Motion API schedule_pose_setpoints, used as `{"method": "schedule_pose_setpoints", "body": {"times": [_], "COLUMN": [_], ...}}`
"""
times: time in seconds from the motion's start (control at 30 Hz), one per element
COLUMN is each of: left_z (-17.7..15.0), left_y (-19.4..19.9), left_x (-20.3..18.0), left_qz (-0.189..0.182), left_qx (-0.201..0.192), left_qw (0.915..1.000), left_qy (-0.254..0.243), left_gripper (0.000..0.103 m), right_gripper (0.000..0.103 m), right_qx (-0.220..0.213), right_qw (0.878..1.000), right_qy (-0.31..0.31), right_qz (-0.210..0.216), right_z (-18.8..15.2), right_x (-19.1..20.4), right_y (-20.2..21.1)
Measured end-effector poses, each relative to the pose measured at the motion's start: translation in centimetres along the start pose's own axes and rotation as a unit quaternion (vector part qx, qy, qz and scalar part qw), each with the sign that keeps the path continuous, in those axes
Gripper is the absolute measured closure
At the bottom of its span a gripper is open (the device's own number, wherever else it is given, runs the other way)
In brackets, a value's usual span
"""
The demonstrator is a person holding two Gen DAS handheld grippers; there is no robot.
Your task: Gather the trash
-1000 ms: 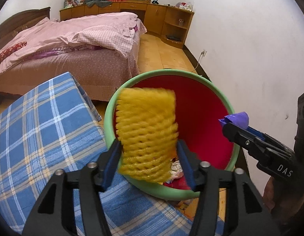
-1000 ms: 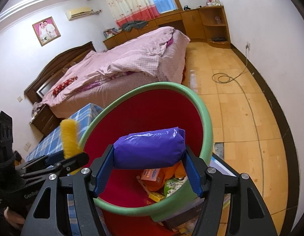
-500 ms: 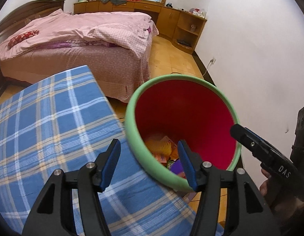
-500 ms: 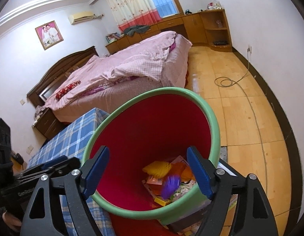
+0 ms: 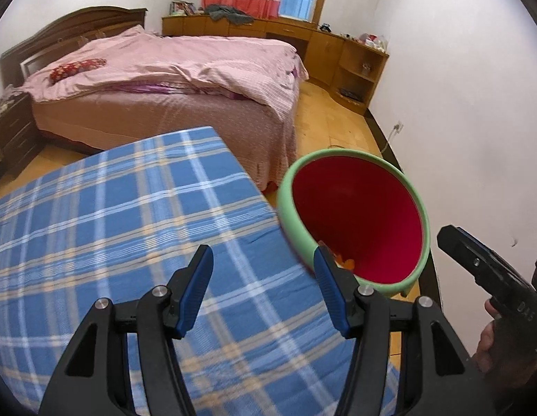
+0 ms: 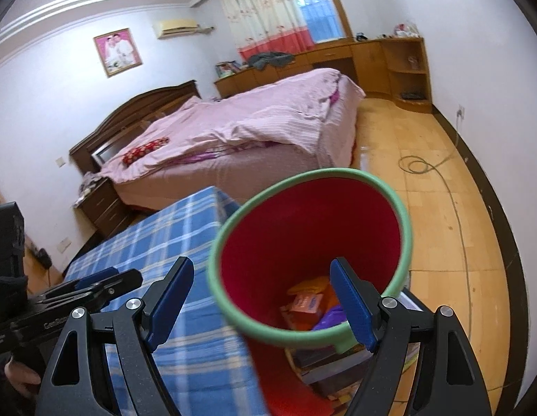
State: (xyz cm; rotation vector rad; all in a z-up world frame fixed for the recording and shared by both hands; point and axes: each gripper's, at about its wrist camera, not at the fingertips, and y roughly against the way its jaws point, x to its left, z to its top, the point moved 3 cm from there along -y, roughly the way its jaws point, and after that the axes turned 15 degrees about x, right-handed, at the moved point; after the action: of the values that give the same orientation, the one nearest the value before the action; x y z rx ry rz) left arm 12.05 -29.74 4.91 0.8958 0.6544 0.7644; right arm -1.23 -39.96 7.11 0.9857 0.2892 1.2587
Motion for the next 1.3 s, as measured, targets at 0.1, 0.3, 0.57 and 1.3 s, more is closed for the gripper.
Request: {"method": "schedule_pose_setpoints", "body": {"times": [0.1,0.3,0.57,1.3], "left_z": [-1.1,-3.7,-7.5,-16.8], "left_y": [1.6,4.5,7.4,9.2], "left_x": [1.0,3.8,7.1,10.9], "left_qz": [0.009,0.03,0.068,0.177], "left_qx": [-0.01,-0.028,-0.05,-0.088], "left_qw": [0.9998,0.998,0.9931,0.9716], "left_qy": [0.011,0.048,0.081,0.131], "left_gripper": [0.043,0.043,0.043,0.043], "right_gripper": [0.021,0.021,0.021,0.021], "right_qx": [0.0,0.006,0.002,-0.044], "right_qw": [1.0,0.999,0.998,0.994], "right_qy": [0.012,0.03,0.059,0.097], "right_qz": [0.012,0.031,0.038,-0.024], "right_z": [-0.7,-2.6,-5.7,-13.6], "right_x": [1.7,5.0,9.3,14.0], "right_y": [0.8,1.7,2.6,3.0]}}
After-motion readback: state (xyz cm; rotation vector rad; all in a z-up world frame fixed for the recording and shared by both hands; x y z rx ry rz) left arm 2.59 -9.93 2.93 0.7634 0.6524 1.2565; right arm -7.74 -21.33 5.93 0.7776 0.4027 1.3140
